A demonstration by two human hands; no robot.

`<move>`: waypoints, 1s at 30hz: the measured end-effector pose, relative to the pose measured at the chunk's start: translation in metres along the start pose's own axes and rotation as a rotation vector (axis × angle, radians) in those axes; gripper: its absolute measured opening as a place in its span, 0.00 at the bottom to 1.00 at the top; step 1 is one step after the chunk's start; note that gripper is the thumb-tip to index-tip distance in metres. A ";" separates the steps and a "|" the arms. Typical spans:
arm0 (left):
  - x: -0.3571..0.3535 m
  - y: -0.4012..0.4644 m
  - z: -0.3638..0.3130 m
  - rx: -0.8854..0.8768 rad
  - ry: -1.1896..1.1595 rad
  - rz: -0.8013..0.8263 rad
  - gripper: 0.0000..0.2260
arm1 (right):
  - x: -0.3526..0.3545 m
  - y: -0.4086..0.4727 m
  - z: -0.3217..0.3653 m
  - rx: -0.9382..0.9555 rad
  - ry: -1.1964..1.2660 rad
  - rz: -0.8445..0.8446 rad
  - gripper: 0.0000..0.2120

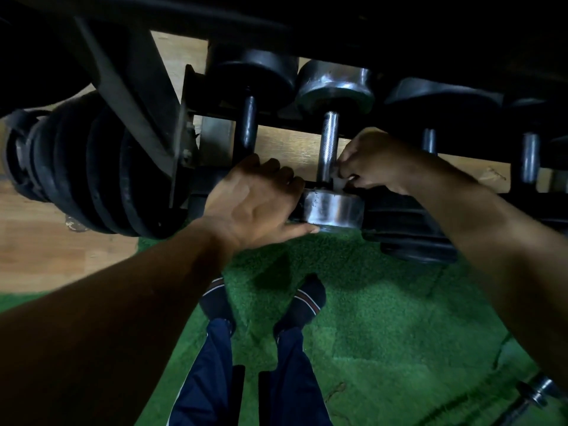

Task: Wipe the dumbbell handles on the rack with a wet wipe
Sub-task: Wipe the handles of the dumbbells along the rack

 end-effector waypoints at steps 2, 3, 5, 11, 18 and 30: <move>0.002 0.000 0.000 0.008 0.010 0.006 0.36 | -0.011 0.005 -0.005 -0.087 0.127 0.104 0.11; 0.002 0.000 0.000 0.013 0.017 0.015 0.36 | -0.015 0.007 -0.005 -0.102 0.163 0.144 0.13; 0.001 -0.001 0.001 0.017 0.031 0.023 0.37 | -0.020 0.010 -0.005 -0.103 0.231 0.209 0.14; 0.001 0.002 0.000 0.010 0.033 0.014 0.37 | -0.027 0.012 -0.001 -0.062 0.161 0.326 0.11; 0.000 0.002 0.001 0.024 0.010 0.020 0.37 | -0.012 0.022 -0.004 -0.011 0.363 0.164 0.13; 0.000 0.001 0.002 0.015 0.014 0.034 0.36 | 0.028 0.007 -0.008 0.103 0.502 -0.184 0.12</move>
Point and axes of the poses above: each hand's wrist, its own y-axis towards the middle knuckle, its own x-axis out of the back of the hand, z = x × y, the point moved 9 cm from there along y, towards the middle knuckle, and after that the axes turned 15 degrees about -y, right-handed, at the moved point
